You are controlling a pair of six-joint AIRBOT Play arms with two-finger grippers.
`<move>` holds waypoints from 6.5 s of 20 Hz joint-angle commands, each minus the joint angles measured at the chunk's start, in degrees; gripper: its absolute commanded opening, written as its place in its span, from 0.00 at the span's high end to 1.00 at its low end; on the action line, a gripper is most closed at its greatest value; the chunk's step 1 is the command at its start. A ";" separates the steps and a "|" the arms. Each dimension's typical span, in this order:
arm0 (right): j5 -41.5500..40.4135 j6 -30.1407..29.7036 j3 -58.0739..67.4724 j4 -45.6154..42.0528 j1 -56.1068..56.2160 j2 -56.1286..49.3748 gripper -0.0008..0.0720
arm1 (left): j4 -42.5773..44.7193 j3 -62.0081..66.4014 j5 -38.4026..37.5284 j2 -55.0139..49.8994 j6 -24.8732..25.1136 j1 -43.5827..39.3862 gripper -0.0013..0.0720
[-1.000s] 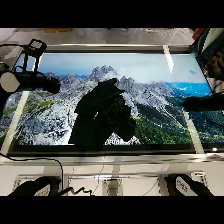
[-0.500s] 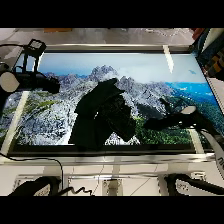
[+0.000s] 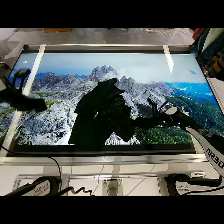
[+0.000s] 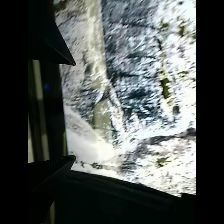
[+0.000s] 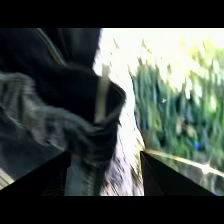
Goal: Fold the clothes and pants, and hang the long-sleeved shirts on hangers.
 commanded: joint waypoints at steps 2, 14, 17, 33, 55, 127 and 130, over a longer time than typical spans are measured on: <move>-0.15 0.11 3.17 0.85 0.44 -0.42 0.32 | -7.37 -12.44 -3.06 -1.25 0.48 7.41 0.09; 6.16 -3.43 3.17 3.78 0.55 -2.95 0.93 | -20.72 -37.00 6.64 1.18 12.37 7.58 0.09; 4.11 -3.43 3.17 4.04 0.55 -2.58 0.93 | -26.73 -39.60 10.21 1.16 14.05 7.48 0.10; 5.99 -0.13 24.76 -0.59 -2.49 -1.68 0.94 | -40.70 -25.92 29.68 1.11 13.70 -1.33 0.95; 36.72 18.97 29.27 -45.44 -32.70 9.97 0.94 | 16.46 -4.72 6.99 -1.77 -5.09 15.17 0.95; 29.38 13.55 62.20 -47.15 18.75 -12.90 0.94 | -7.23 -3.76 34.93 2.32 -9.38 -10.40 0.03; 42.47 13.51 62.18 -47.15 18.75 -7.65 0.94 | -10.84 -4.57 29.99 1.84 -9.35 -13.05 0.03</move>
